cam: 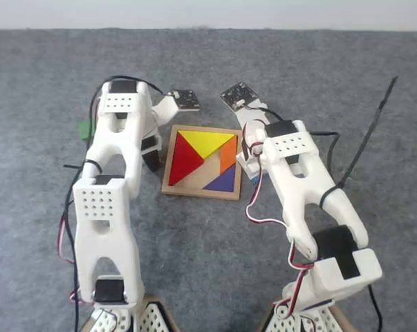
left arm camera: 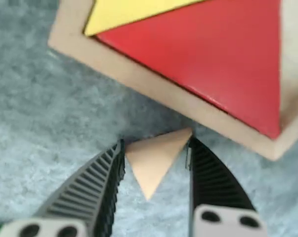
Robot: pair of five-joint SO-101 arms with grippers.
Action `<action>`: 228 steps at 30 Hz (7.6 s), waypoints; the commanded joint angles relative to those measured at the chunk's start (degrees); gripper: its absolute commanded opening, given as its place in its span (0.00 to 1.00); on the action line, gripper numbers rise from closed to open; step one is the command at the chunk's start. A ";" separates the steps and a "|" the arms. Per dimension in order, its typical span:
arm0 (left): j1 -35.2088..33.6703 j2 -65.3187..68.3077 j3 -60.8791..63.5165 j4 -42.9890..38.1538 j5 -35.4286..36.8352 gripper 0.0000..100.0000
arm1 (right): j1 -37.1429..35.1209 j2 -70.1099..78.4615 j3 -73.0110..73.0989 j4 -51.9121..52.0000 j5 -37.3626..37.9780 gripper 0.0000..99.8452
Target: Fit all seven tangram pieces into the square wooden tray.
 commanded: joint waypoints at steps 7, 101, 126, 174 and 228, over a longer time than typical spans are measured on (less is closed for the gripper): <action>0.26 0.26 -2.86 -2.73 3.60 0.19 | 4.18 -0.57 -0.70 -8.92 0.44 0.01; 22.51 -42.90 53.23 -25.41 12.66 0.14 | 12.79 -12.53 7.30 -14.90 -9.23 0.01; 16.26 -29.45 33.10 -16.79 13.54 0.21 | 9.98 -12.53 8.35 -14.90 -9.05 0.01; -14.07 -72.62 84.35 -64.97 69.89 0.01 | -16.66 17.98 -17.14 -7.25 -2.20 0.01; -20.31 20.84 -43.91 -4.66 61.98 0.35 | -3.91 -23.43 29.89 -35.30 -2.20 0.01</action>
